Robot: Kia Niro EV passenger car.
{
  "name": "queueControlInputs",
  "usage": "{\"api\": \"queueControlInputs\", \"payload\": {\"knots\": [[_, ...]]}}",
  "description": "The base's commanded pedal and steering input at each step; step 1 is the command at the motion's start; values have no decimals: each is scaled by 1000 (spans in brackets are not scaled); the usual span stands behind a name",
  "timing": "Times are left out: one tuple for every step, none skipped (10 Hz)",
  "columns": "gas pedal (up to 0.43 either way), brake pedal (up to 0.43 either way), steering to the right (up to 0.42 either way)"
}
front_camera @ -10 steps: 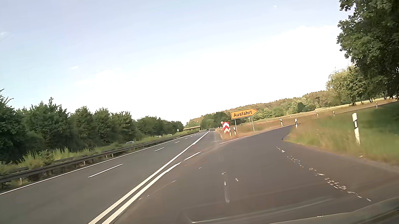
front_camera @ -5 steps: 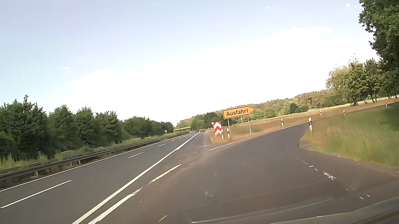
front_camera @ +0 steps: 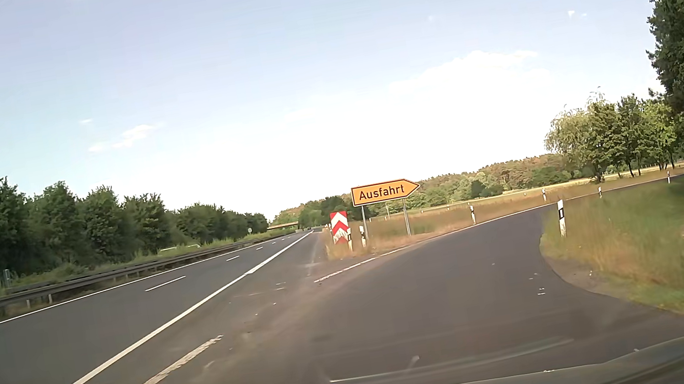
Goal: Follow the waypoints while adhering to traffic rules and regulations
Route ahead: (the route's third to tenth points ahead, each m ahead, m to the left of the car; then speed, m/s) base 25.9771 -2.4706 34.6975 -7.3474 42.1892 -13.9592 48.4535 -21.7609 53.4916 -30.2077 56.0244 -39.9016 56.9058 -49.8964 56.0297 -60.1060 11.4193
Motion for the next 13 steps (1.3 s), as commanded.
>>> {"api": "queueControlInputs", "payload": {"knots": [[0, 311, 65], [0, 311, 70], [0, 311, 75], [0, 305, 78], [0, 299, 79], [0, 293, 81], [0, 250, 83], [0, 226, 85], [0, 183, 89], [0, 140, 93], [0, 85, 96], [0, 49, 98], [0, 37, 100]]}}
